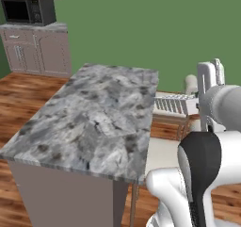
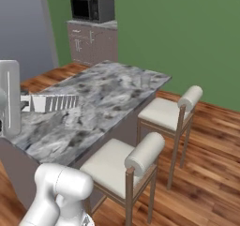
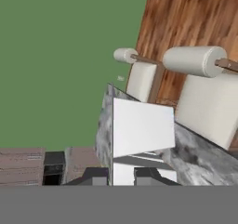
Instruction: Open the freezer door, pick up the ice cube tray from the freezer, and place it on the dining counter.
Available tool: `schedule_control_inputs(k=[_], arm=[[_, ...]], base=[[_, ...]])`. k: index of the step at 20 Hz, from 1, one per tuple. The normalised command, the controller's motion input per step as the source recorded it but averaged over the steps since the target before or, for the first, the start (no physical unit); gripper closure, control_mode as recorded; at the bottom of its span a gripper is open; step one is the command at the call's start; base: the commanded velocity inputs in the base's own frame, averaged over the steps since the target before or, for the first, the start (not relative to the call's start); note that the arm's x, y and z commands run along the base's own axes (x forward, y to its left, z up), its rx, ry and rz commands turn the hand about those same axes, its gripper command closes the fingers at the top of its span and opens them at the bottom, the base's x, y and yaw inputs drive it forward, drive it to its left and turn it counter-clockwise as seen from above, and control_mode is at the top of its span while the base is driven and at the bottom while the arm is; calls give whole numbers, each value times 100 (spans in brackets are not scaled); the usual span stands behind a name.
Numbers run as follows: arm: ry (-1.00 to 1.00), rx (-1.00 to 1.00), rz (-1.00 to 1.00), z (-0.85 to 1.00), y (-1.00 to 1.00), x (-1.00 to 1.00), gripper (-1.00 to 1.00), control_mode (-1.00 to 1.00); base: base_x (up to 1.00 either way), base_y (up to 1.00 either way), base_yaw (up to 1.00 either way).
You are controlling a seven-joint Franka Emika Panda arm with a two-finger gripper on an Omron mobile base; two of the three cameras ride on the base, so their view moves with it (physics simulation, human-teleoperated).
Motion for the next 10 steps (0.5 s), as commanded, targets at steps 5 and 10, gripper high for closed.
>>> schedule_control_inputs(k=[5, 10], arm=[[3, 0, 21, -78, 53, 62, 100, -100], [0, 0, 9, -66, 39, 66, 100, -100]], base=[[0, 0, 0], [0, 0, 0]])
